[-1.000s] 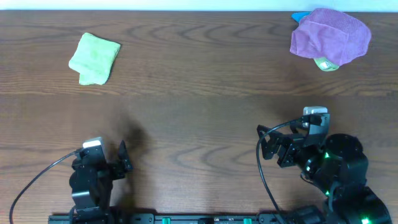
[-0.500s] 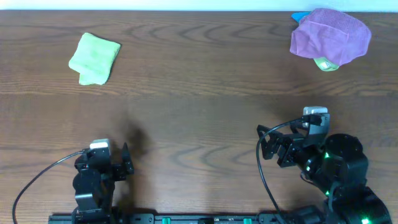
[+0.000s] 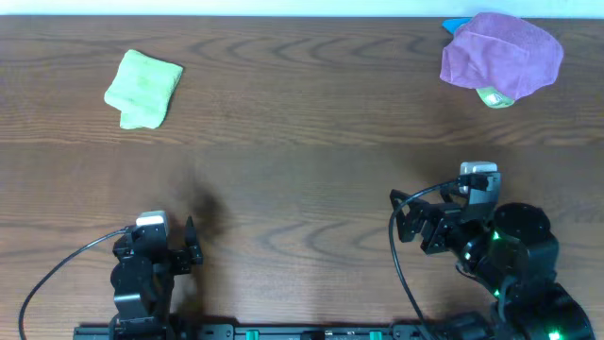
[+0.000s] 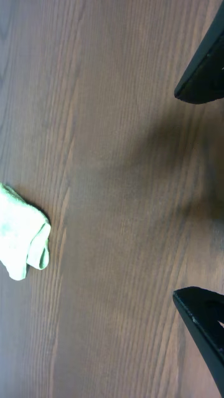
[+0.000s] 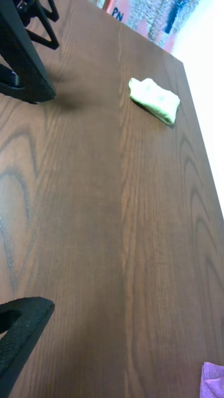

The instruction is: Fold the cloth

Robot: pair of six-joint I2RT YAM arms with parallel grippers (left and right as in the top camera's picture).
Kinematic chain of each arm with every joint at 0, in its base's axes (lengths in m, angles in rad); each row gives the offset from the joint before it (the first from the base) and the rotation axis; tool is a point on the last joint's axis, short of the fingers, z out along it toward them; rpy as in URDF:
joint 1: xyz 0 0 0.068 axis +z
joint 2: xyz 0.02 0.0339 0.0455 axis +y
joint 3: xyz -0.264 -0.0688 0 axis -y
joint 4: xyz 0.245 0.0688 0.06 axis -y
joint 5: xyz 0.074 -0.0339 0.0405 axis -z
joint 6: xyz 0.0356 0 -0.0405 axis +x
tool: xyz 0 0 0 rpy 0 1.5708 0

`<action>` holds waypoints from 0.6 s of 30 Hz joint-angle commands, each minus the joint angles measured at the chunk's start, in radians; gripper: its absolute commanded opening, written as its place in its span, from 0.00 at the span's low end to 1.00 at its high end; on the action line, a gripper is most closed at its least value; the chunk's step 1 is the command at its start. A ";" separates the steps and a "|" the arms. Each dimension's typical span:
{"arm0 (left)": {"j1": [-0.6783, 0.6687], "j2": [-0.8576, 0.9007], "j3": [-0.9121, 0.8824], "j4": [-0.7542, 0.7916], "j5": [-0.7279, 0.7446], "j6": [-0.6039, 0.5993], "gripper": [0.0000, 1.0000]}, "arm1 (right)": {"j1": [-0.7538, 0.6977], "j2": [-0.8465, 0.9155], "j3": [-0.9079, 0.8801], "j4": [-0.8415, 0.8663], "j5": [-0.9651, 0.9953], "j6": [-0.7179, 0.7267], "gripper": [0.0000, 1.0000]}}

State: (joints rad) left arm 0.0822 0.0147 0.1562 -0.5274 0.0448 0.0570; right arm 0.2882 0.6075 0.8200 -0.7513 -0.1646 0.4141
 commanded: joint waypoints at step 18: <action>-0.005 -0.010 -0.013 0.001 -0.015 0.018 0.95 | -0.101 -0.259 -0.294 -0.020 0.240 -0.227 0.99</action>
State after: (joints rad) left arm 0.0822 0.0147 0.1562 -0.5270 0.0448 0.0574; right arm 0.2207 0.4042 0.6022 -0.7879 0.0242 0.2691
